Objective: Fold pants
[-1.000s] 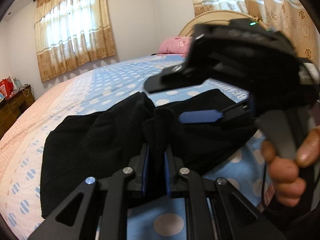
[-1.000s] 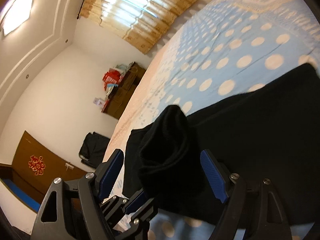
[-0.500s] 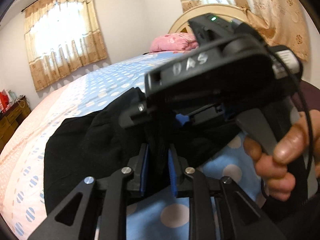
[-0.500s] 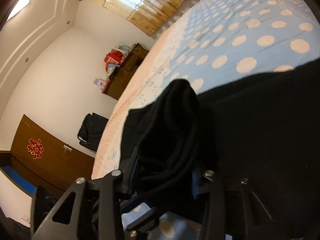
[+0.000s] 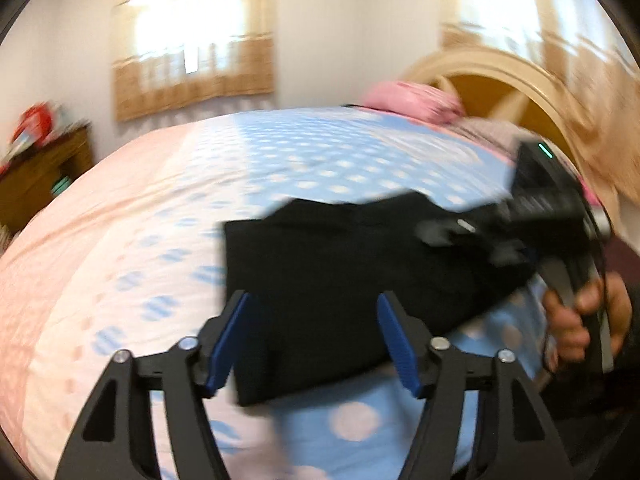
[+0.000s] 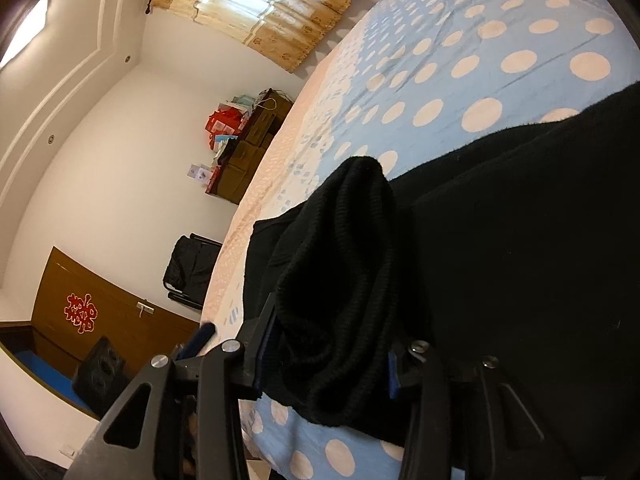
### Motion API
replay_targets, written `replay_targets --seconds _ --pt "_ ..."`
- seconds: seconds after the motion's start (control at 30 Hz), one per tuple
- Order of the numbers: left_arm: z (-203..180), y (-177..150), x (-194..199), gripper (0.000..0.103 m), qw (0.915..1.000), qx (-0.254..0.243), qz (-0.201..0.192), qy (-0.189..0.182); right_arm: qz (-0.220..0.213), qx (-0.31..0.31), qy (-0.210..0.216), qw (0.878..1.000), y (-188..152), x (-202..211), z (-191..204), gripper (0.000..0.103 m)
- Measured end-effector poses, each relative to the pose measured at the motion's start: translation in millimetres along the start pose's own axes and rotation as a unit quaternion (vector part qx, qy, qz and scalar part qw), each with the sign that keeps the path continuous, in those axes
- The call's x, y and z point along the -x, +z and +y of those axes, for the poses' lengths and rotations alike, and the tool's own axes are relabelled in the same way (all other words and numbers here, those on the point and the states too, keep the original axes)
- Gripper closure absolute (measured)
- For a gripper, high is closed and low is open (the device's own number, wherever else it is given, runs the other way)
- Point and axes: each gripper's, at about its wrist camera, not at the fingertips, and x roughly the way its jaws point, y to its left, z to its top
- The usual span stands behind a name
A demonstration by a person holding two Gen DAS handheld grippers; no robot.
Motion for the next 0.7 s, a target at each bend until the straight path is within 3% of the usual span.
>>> replay_targets --seconds 0.07,0.2,0.3,0.57,0.7 --pt "14.4 3.5 -1.1 0.027 0.9993 0.031 0.001 0.02 -0.004 0.019 -0.012 1.0 -3.1 1.5 6.2 0.059" --pt "32.1 -2.7 -2.9 0.027 0.9957 0.076 0.013 0.051 -0.014 0.099 -0.094 0.991 -14.2 -1.8 31.7 0.073" --pt "51.0 -8.3 -9.7 0.027 0.9931 0.096 0.019 0.063 -0.028 0.148 -0.118 0.981 -18.8 0.9 52.5 0.08" --pt "68.9 5.6 -19.0 0.027 0.9907 0.117 0.006 0.068 -0.07 0.221 -0.103 0.967 -10.1 44.9 95.0 0.082" --pt "61.2 16.3 -25.8 0.027 0.9913 0.115 0.006 0.064 -0.09 0.227 -0.14 0.96 -3.5 77.8 85.8 0.082"
